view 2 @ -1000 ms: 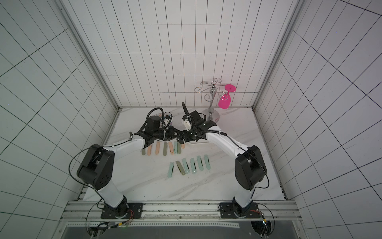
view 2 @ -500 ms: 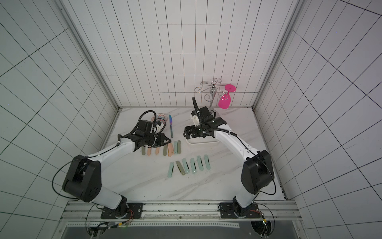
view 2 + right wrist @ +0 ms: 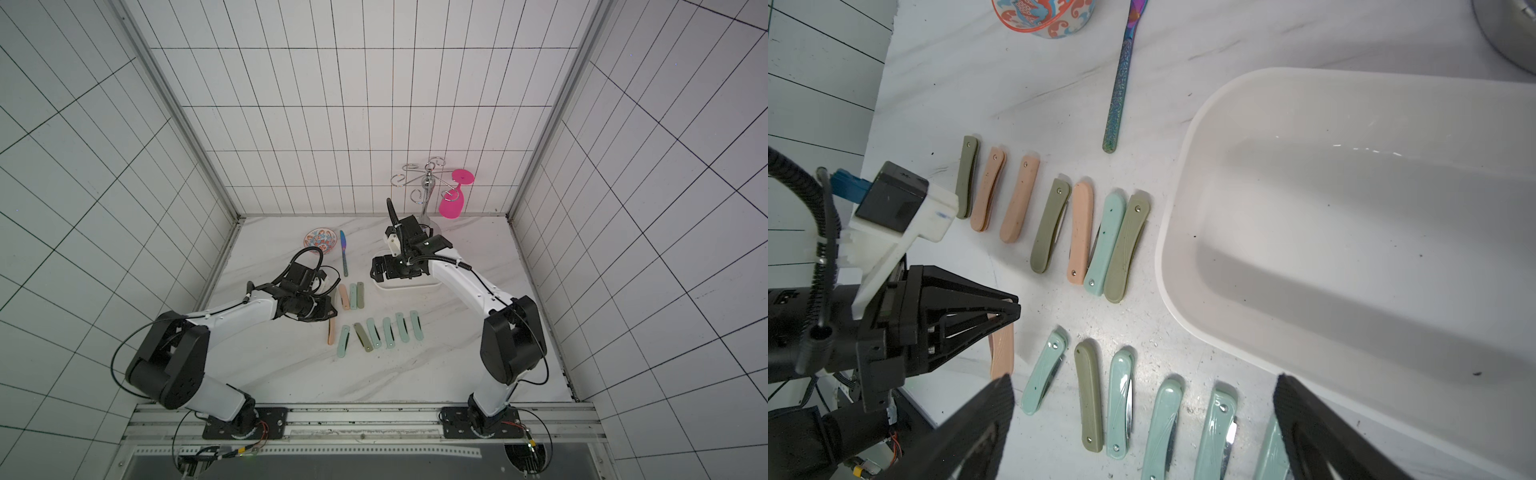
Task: Take the fruit knife out of the storage box
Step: Place the fruit knife at the center of the board.
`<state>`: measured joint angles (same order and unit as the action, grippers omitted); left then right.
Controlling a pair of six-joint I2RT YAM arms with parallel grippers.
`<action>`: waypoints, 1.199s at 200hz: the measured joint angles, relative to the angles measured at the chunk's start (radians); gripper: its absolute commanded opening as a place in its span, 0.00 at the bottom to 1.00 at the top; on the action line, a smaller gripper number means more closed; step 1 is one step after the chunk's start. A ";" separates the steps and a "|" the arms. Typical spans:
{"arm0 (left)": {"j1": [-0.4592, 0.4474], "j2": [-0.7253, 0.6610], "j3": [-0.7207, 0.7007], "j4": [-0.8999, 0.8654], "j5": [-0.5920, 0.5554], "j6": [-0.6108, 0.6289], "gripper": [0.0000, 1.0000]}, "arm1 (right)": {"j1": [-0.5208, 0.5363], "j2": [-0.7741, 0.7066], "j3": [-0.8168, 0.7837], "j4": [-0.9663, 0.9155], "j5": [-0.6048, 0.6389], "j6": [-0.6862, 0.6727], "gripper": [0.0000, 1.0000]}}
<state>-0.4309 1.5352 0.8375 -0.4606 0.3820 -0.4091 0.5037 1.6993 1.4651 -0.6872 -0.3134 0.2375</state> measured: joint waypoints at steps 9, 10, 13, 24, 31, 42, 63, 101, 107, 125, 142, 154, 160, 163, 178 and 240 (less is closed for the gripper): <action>-0.009 0.005 0.000 -0.006 -0.017 0.002 0.00 | 0.000 0.006 0.000 -0.002 -0.002 0.000 0.98; -0.009 0.005 0.000 -0.007 -0.018 0.002 0.00 | 0.000 0.006 0.000 -0.002 -0.002 0.000 0.98; -0.011 0.007 0.000 -0.008 -0.022 0.002 0.00 | 0.000 0.008 0.000 -0.003 -0.002 0.000 0.98; -0.016 0.015 0.000 -0.013 -0.035 0.002 0.00 | 0.000 0.011 0.000 -0.005 -0.005 0.000 0.98; -0.019 0.021 0.000 -0.013 -0.043 0.001 0.00 | 0.000 0.013 0.000 -0.005 -0.008 0.000 0.99; -0.025 0.029 -0.001 -0.014 -0.053 0.001 0.00 | 0.000 0.016 0.000 -0.005 -0.010 0.000 0.99; -0.035 0.045 -0.003 -0.015 -0.064 -0.001 0.00 | -0.001 0.023 0.000 -0.005 -0.014 -0.002 0.99; -0.050 0.060 -0.004 -0.014 -0.064 -0.005 0.00 | -0.007 0.039 0.000 -0.006 -0.019 -0.005 0.98; -0.051 0.061 -0.004 -0.014 -0.064 -0.005 0.00 | -0.007 0.041 0.000 -0.007 -0.019 -0.006 0.98; -0.052 0.068 -0.008 -0.013 -0.063 -0.010 0.00 | -0.007 0.047 0.000 -0.008 -0.022 -0.008 0.99; -0.053 0.070 -0.014 -0.015 -0.063 -0.012 0.00 | -0.008 0.051 0.000 -0.009 -0.028 -0.008 0.99; -0.053 0.071 -0.014 -0.015 -0.063 -0.013 0.00 | -0.008 0.055 0.000 -0.010 -0.035 -0.010 0.98; -0.053 0.072 -0.014 -0.015 -0.063 -0.013 0.00 | -0.009 0.057 0.001 -0.010 -0.037 -0.010 0.99; -0.053 0.072 -0.014 -0.015 -0.063 -0.013 0.00 | -0.009 0.058 0.001 -0.010 -0.038 -0.010 0.99; -0.056 0.075 -0.014 -0.015 -0.063 -0.013 0.00 | -0.010 0.062 0.001 -0.011 -0.042 -0.010 0.99; -0.061 0.078 -0.021 -0.015 -0.063 -0.016 0.00 | -0.013 0.067 0.001 -0.012 -0.046 -0.010 0.98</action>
<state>-0.4919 1.6135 0.8165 -0.4755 0.3191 -0.4255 0.4908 1.7664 1.4662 -0.6991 -0.3592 0.2272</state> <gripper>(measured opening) 0.122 0.985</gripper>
